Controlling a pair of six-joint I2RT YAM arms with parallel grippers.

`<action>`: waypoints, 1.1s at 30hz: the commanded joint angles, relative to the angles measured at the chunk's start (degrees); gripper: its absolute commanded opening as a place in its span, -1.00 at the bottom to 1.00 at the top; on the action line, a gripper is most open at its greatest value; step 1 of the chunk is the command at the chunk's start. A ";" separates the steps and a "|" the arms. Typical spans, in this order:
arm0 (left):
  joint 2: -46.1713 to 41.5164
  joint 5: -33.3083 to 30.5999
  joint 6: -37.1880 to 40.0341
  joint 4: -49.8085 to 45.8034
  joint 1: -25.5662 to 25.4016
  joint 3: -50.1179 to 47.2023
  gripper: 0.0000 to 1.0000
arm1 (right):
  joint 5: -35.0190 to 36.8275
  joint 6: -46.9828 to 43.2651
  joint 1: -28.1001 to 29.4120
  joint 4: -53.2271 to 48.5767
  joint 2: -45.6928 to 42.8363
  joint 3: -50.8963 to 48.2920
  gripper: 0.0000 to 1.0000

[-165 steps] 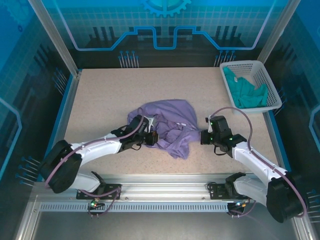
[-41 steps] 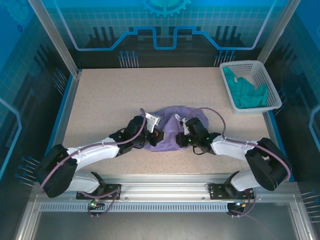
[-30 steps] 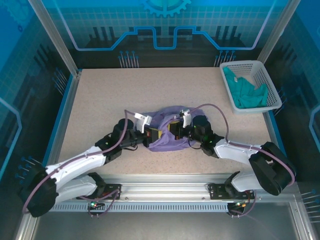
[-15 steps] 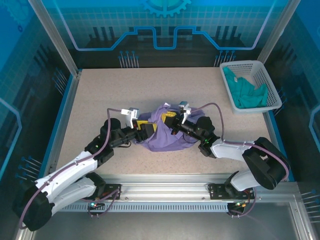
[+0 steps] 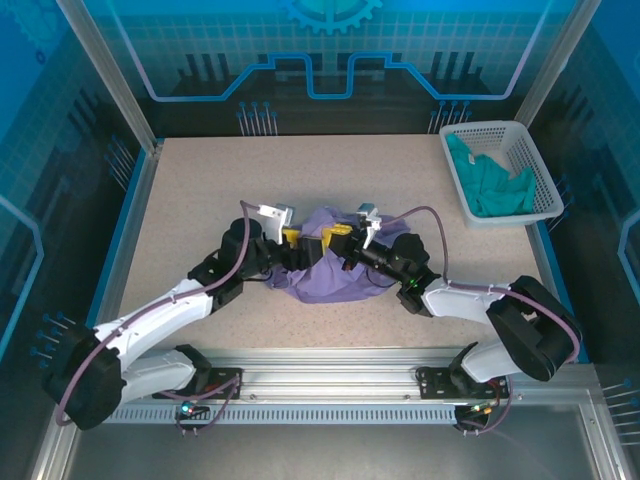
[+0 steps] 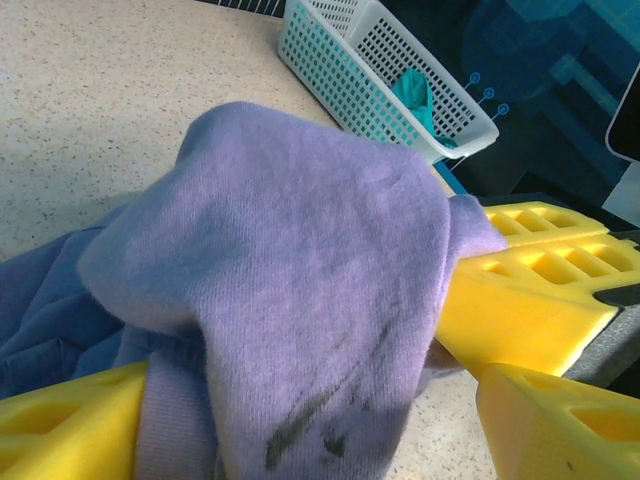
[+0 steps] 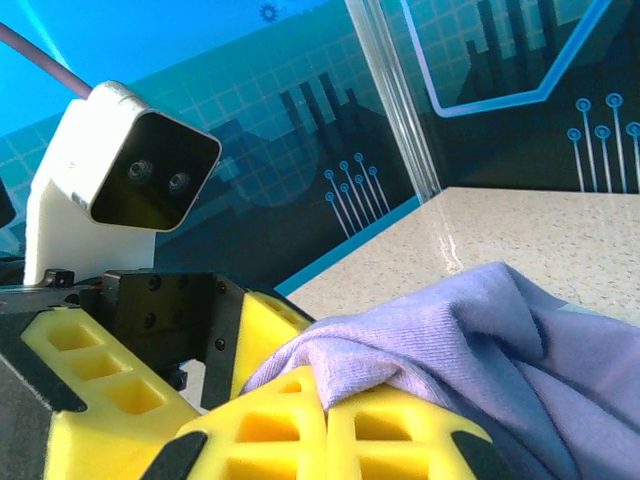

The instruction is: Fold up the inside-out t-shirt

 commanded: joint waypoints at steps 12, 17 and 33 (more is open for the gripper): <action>3.08 0.39 2.25 7.75 1.01 -0.12 -1.00 | 2.50 -5.57 0.95 -7.63 -7.41 -0.07 -0.89; -1.69 -2.45 4.84 6.60 1.09 -1.65 -1.00 | 9.22 -12.98 0.81 -30.43 -15.12 2.73 -0.17; -11.98 0.61 11.33 10.20 -2.98 -3.33 -1.00 | 2.61 -15.28 -0.21 -29.95 -6.80 6.33 0.04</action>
